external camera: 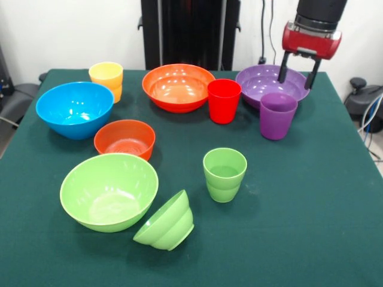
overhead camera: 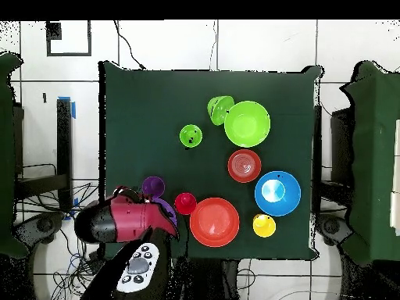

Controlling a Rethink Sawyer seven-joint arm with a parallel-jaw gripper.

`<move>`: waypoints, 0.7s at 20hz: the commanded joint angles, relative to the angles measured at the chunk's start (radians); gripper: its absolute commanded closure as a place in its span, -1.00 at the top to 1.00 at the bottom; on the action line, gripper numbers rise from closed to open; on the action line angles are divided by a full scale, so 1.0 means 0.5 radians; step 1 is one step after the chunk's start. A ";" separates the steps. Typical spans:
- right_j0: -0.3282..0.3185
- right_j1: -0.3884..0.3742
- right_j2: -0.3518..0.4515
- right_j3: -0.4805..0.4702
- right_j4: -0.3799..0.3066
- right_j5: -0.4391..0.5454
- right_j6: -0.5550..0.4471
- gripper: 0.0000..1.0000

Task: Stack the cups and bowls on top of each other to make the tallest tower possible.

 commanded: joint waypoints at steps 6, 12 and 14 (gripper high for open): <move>-0.048 0.346 0.075 -0.156 -0.082 -0.386 0.186 1.00; -0.036 0.404 0.094 -0.182 -0.006 -0.410 0.211 1.00; -0.032 0.394 0.104 -0.170 0.019 -0.410 0.236 1.00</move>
